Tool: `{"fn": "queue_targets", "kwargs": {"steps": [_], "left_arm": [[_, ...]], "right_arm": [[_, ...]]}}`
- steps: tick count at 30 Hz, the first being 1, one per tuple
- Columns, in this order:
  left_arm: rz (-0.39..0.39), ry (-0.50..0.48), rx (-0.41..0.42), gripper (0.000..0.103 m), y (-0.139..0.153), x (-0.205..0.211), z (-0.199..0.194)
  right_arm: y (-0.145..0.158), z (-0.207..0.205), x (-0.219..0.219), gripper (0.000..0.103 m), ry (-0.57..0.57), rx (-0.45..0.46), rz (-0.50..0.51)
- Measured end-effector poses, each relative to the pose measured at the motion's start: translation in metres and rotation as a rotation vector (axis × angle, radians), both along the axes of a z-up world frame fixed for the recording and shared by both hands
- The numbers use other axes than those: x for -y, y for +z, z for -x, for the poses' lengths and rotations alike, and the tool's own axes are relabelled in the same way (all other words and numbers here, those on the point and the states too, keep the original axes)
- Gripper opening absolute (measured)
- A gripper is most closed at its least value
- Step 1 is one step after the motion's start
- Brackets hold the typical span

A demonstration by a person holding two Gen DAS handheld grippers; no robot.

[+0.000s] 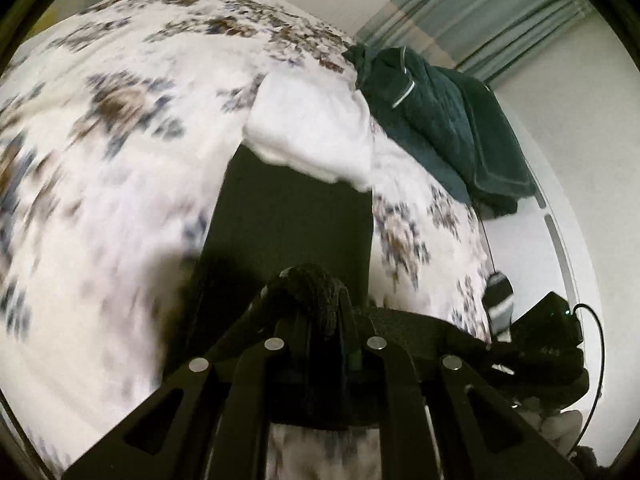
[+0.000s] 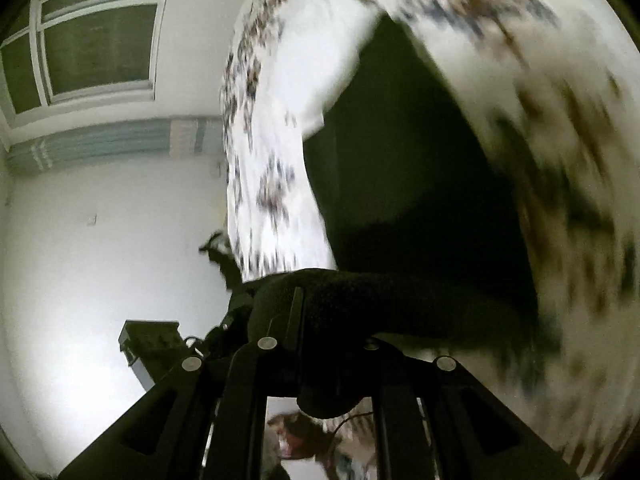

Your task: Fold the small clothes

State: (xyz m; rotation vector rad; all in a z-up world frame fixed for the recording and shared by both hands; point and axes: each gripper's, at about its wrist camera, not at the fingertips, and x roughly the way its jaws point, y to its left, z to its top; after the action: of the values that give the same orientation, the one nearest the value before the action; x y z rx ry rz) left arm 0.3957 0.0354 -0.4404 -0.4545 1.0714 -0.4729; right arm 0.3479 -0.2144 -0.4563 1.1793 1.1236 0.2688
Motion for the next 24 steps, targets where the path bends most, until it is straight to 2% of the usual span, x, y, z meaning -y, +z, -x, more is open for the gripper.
{"fn": "queue_targets", "kwargs": {"steps": [2, 5, 7, 10, 12, 14, 16, 19, 21, 22, 24], "left_arm": [[-0.022, -0.002, 0.002, 0.009, -0.010, 0.014, -0.048], [-0.052, -0.024, -0.014, 0.012, -0.029, 0.027, -0.104], [-0.034, -0.029, -0.044, 0.012, -0.044, 0.029, -0.132], [0.028, -0.012, -0.150, 0.014, -0.079, 0.028, -0.173], [0.037, 0.010, -0.242, 0.015, -0.108, 0.027, -0.194], [0.036, 0.024, -0.304, 0.017, -0.127, 0.027, -0.204], [0.028, 0.025, -0.325, 0.020, -0.134, 0.030, -0.203], [-0.035, -0.025, -0.272, 0.029, -0.128, 0.038, -0.195], [-0.062, -0.082, -0.225, 0.063, -0.118, 0.046, -0.188], [-0.075, -0.097, -0.204, 0.070, -0.112, 0.048, -0.186], [-0.116, -0.096, -0.143, 0.091, -0.099, 0.050, -0.183]], "right_arm": [[-0.005, -0.050, 0.016, 0.010, -0.016, 0.005, 0.030], [-0.022, -0.115, 0.033, 0.011, -0.061, -0.030, 0.004], [-0.035, -0.150, 0.041, 0.012, -0.084, -0.051, 0.008], [-0.061, -0.202, 0.047, 0.016, -0.066, -0.103, 0.048], [-0.078, -0.225, 0.050, 0.024, -0.051, -0.135, 0.065], [-0.087, -0.238, 0.052, 0.054, -0.051, -0.145, 0.080], [-0.089, -0.243, 0.054, 0.061, -0.058, -0.119, 0.080], [-0.087, -0.251, 0.058, 0.063, -0.064, -0.086, 0.087], [-0.083, -0.249, 0.057, 0.066, -0.058, -0.076, 0.099], [-0.079, -0.245, 0.056, 0.067, -0.050, -0.073, 0.117], [-0.070, -0.241, 0.053, 0.069, -0.030, -0.062, 0.169]]}}
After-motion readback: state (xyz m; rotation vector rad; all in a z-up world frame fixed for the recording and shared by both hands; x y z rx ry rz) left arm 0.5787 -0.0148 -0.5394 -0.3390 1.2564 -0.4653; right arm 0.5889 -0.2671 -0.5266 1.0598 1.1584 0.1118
